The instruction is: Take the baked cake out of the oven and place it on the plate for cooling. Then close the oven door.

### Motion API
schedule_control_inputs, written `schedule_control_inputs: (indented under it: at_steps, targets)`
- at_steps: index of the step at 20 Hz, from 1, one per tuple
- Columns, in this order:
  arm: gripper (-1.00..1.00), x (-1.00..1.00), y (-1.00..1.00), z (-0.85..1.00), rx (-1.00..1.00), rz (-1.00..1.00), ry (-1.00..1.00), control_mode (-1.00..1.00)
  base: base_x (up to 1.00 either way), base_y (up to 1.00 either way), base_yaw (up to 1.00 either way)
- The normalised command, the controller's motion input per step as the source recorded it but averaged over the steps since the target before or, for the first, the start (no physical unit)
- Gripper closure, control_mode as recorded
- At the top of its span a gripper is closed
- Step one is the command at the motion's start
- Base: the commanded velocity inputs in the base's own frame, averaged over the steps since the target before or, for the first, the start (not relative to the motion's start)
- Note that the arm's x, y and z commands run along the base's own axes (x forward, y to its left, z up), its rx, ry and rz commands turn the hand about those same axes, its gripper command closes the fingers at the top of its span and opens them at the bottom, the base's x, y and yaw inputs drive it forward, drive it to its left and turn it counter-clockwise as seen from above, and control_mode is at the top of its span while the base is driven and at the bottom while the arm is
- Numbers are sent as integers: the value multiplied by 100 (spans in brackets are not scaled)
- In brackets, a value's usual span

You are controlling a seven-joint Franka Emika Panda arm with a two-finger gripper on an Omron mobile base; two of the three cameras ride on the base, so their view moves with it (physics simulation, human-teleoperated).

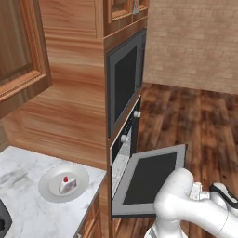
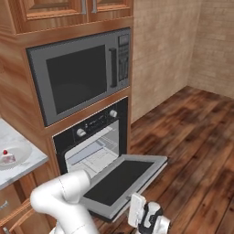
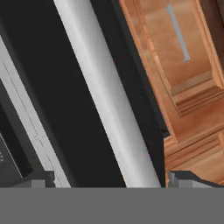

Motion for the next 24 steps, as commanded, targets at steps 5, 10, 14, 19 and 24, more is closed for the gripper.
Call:
schedule_control_inputs:
  at_steps: [5,10,14,19,24]
  targets:
    - [-100,29,74,0,33,21,0,-100,0,0,0]
    - [-100,50,82,1,30,21,-1,-100,0,0,0]
    - [-100,57,92,13,27,21,-4,-100,0,0,0]
    - [-100,58,97,24,26,21,-6,-100,0,0,0]
    - [-100,60,100,35,26,22,-7,-100,0,0,0]
